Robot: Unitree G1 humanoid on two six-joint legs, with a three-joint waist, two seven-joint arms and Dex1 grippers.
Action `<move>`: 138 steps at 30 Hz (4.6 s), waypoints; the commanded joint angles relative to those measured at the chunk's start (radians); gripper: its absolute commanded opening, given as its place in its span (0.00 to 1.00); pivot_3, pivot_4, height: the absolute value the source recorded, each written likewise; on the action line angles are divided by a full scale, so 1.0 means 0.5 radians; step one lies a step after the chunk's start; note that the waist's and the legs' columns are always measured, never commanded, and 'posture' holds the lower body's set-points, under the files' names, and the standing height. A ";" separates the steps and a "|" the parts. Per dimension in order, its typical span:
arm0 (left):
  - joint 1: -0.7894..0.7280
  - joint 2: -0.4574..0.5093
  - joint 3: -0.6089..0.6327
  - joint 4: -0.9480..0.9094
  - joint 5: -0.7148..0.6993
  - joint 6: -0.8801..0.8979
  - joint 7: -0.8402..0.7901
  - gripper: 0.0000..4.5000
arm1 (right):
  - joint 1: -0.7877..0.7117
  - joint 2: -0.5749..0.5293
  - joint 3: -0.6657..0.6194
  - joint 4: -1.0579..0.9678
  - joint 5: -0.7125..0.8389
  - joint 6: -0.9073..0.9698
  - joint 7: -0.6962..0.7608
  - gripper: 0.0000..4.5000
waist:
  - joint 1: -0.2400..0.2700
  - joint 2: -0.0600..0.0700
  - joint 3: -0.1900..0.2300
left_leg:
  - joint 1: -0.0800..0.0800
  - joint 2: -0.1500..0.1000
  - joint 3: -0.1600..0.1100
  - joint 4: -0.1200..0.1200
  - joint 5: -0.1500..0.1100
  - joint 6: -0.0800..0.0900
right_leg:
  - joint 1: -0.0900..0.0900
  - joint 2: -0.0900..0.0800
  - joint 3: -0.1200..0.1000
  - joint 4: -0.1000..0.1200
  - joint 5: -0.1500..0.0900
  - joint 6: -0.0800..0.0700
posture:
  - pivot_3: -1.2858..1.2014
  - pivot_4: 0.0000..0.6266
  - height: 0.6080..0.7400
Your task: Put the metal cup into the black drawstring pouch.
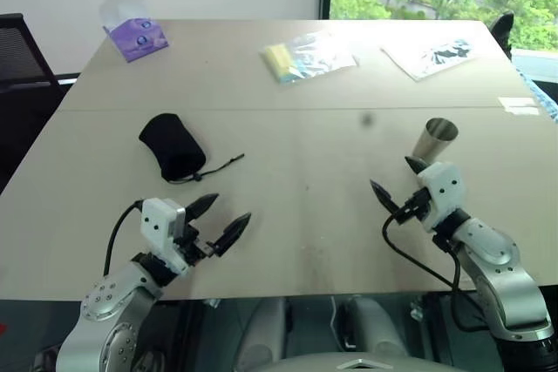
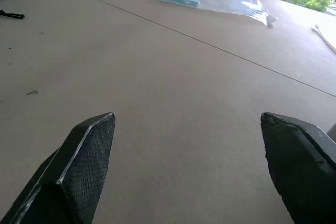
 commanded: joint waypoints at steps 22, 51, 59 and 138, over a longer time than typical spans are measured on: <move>-0.438 0.386 -0.361 -0.350 1.523 0.639 1.251 1.00 | -0.191 -0.213 0.124 -0.155 0.310 -0.448 0.647 1.00 | 0.008 -0.002 0.000 | 0.001 -0.002 -0.002 0.001 0.000 0.000 | 0.003 0.003 -0.003 0.001 0.001 0.001 | 0.52 0.24 1.00; -1.078 0.332 -0.876 0.166 2.487 1.138 0.932 0.88 | -0.188 -0.156 0.143 -0.132 0.219 -0.452 0.495 1.00 | 0.002 -0.002 0.000 | -0.001 -0.002 -0.002 0.001 0.000 0.000 | 0.000 0.000 -0.006 0.003 0.001 0.001 | 0.52 0.24 1.00; -1.178 0.308 -0.824 0.250 2.432 1.127 0.826 0.08 | -0.204 -0.173 0.120 -0.139 0.170 -0.393 0.425 1.00 | 0.002 -0.002 0.000 | -0.001 -0.002 -0.002 0.001 0.000 0.000 | 0.000 0.000 -0.006 0.003 0.001 0.001 | 0.52 0.24 1.00; -2.471 -0.878 0.155 0.987 0.505 2.278 0.735 0.00 | -0.537 0.295 -0.545 -0.390 1.295 1.342 0.061 0.01 | -0.009 -0.001 0.002 | -0.008 -0.006 -0.002 0.007 0.005 -0.008 | -0.004 0.001 -0.011 0.005 0.002 0.003 | 0.52 0.24 1.00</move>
